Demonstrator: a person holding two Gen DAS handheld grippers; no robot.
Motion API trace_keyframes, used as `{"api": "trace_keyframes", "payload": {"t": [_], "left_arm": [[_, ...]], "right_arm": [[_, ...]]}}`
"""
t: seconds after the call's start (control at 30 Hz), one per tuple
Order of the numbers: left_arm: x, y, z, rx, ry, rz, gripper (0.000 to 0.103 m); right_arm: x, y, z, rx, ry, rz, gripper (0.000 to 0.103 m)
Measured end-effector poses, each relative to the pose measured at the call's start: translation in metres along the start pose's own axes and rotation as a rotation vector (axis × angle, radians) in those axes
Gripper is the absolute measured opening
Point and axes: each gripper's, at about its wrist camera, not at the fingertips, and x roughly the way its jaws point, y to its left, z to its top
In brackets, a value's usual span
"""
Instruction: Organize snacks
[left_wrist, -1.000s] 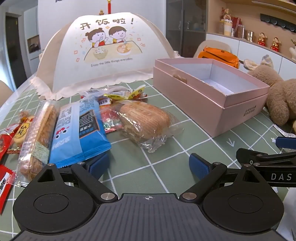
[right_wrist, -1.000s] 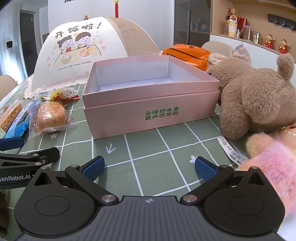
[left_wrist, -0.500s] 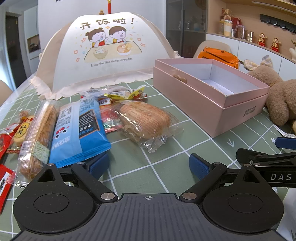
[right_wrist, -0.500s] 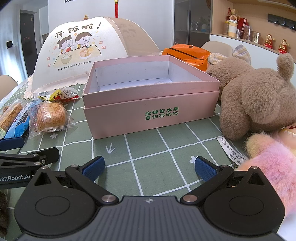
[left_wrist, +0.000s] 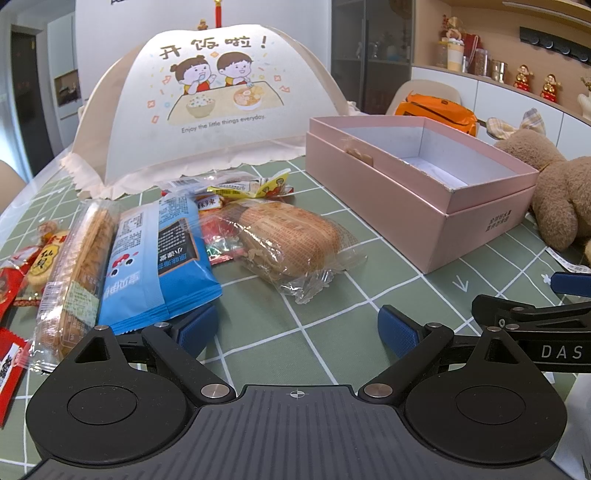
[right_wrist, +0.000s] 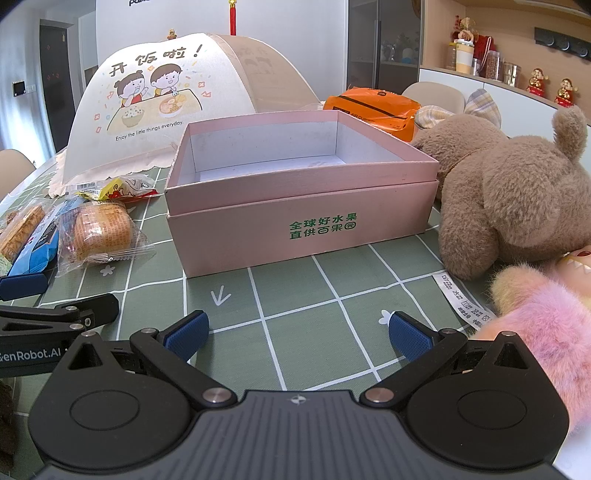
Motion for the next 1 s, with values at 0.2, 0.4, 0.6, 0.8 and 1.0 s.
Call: {"api": "trace_keyframes", "payload": {"t": [0.2,0.4,0.6,0.8,1.0], "left_arm": [[0.0,0.0,0.0,0.0,0.0,0.0,0.097],[-0.0031,-0.0019,-0.0003,0.001,0.0,0.003,0.098],[-0.0016,-0.0017,-0.0004,0.001,0.001,0.003,0.098],[-0.0016,-0.0017,-0.0004,0.002,0.001,0.003,0.098],[0.0001,-0.0006,0.0,0.001,0.001,0.002,0.098]], "right_arm": [[0.0001,0.0001,-0.0001,0.0,0.0,0.0,0.103],[0.0,0.0003,0.0,0.0,0.0,0.0,0.103],[-0.0001,0.0003,0.0,0.0,0.0,0.0,0.103],[-0.0002,0.0002,-0.0001,0.0,0.0,0.0,0.103],[-0.0001,0.0002,-0.0001,0.0,0.0,0.0,0.103]]}}
